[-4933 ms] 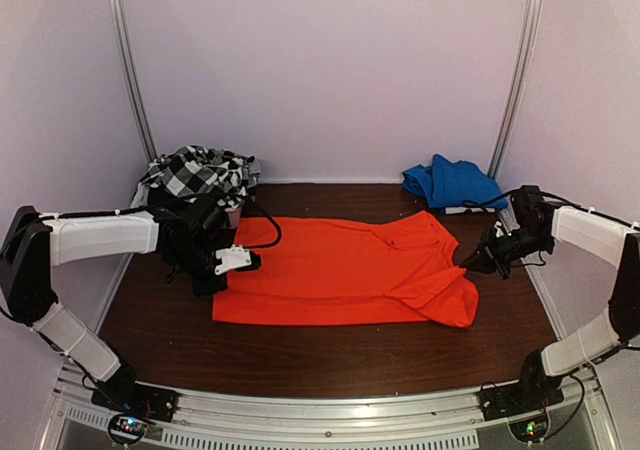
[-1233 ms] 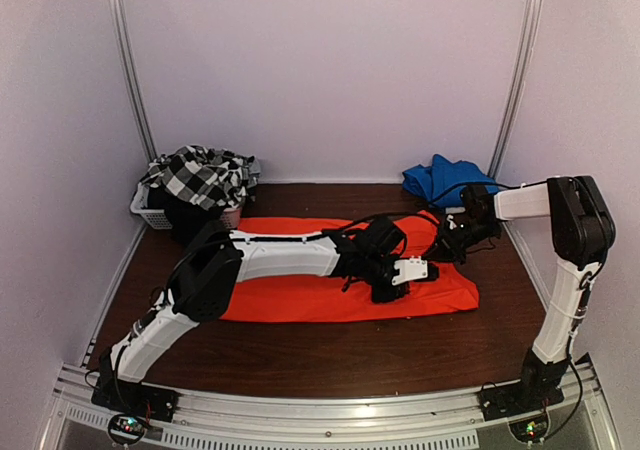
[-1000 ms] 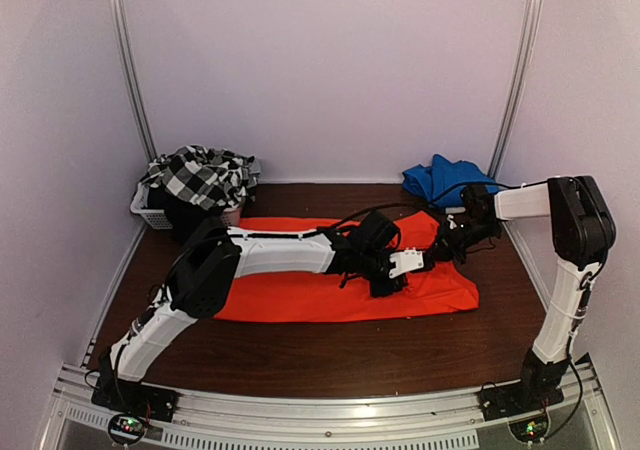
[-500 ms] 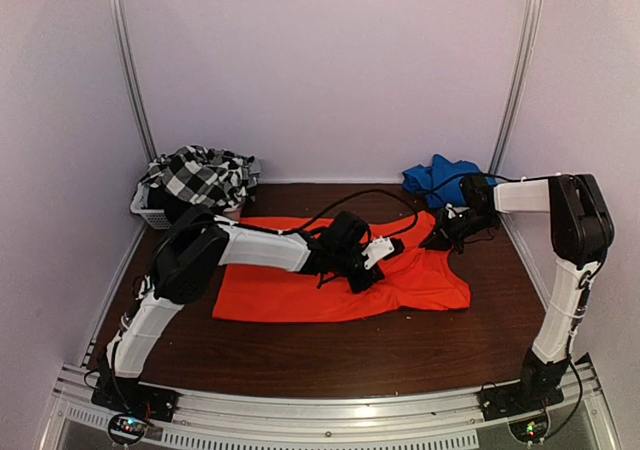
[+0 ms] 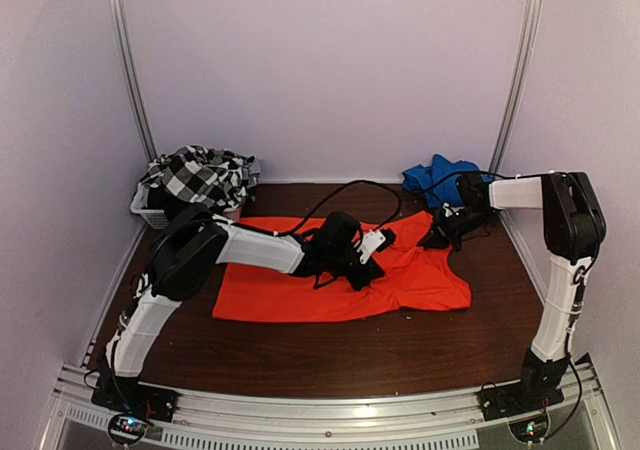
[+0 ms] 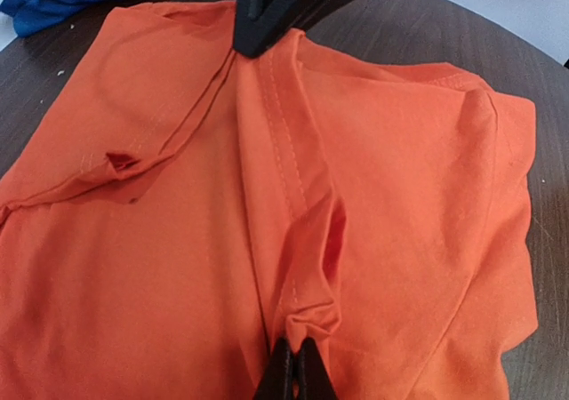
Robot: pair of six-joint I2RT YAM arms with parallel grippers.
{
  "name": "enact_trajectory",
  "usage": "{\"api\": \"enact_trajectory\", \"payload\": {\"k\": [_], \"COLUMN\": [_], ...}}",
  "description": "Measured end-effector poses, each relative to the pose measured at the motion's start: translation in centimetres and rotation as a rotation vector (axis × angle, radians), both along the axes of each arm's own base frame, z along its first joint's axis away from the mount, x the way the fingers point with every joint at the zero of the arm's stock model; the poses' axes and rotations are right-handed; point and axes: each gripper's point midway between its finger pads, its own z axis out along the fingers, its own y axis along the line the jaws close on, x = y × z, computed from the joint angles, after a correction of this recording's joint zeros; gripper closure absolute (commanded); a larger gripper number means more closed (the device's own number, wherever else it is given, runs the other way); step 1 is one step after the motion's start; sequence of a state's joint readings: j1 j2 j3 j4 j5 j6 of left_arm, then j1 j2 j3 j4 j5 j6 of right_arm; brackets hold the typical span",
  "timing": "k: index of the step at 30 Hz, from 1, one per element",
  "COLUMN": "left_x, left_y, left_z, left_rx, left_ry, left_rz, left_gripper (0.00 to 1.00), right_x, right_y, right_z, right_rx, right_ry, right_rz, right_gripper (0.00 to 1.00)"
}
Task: Fold and stack the mixed laundry pile
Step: Smooth out the 1/3-folded T-shirt at the center of the board, then move the 1/3-folded T-shirt to the center of the board.
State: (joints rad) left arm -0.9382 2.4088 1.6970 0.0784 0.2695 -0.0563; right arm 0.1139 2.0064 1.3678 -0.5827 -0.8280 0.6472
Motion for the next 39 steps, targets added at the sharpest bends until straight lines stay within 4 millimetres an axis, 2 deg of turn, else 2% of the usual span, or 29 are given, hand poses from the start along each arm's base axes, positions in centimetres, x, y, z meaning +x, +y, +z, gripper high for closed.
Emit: {"api": "enact_trajectory", "payload": {"k": [5,7,9,10,12,13,14,15,18,22,25,27,30,33,36,39], "left_x": [0.8,1.3,1.8,2.1,2.4,2.7,2.9,3.1,3.9,5.3,5.9,5.8,5.4,4.7,2.9,0.3], "left_y": [1.2,1.8,2.4,2.8,3.5,3.9,4.4,4.9,6.5,8.4,9.9,10.8,12.9,15.1,17.1,19.8], "left_z": [0.0,0.1,0.0,-0.1,-0.4,-0.5,-0.5,-0.5,0.6,3.6,6.5,8.2,9.8,9.8,8.0,4.7], "left_rx": [-0.047,-0.08,-0.111,-0.123,-0.142,-0.148,-0.152,-0.154,-0.166,-0.152,-0.148,-0.161,-0.132,-0.058,0.049,0.185], "left_ry": [0.085,0.132,0.18,0.204,0.251,0.269,0.287,0.295,0.304,0.246,0.214,0.218,0.244,0.281,0.336,0.412], "left_rz": [0.087,0.134,0.181,0.203,0.252,0.28,0.308,0.33,0.419,0.492,0.516,0.508,0.498,0.502,0.511,0.533], "left_gripper": [0.99,0.93,0.92,0.87,0.74,0.57,0.38,0.24,0.03,0.02,0.02,0.02,0.02,0.02,0.02,0.02], "right_x": [-0.1,-0.1,0.0,0.1,0.4,0.6,0.9,1.2,1.7,0.3,-2.6,-5.1,-8.9,-11.6,-12.5,-12.0], "right_y": [-0.2,0.0,0.0,0.0,0.1,0.1,0.1,0.1,-0.3,-1.5,-2.0,-2.0,-1.4,-0.9,-0.8,-0.7], "right_z": [-0.4,-0.5,-0.7,-0.7,-0.4,-0.1,0.2,0.5,2.0,5.6,7.8,8.2,6.9,4.0,1.2,-1.0], "right_rx": [-0.013,-0.017,-0.019,-0.019,-0.021,-0.02,-0.021,-0.024,-0.043,-0.082,-0.094,-0.094,-0.089,-0.079,-0.075,-0.073], "right_ry": [0.003,0.003,0.0,0.002,-0.014,-0.021,-0.028,-0.044,-0.096,-0.171,-0.219,-0.216,-0.172,-0.085,-0.014,0.021], "right_rz": [0.003,0.007,0.011,0.007,0.015,0.012,0.01,0.015,0.027,0.051,0.076,0.094,0.135,0.163,0.161,0.149], "right_gripper": [0.97,0.87,0.75,0.67,0.51,0.47,0.45,0.44,0.43,0.48,0.51,0.52,0.53,0.54,0.55,0.59]}}
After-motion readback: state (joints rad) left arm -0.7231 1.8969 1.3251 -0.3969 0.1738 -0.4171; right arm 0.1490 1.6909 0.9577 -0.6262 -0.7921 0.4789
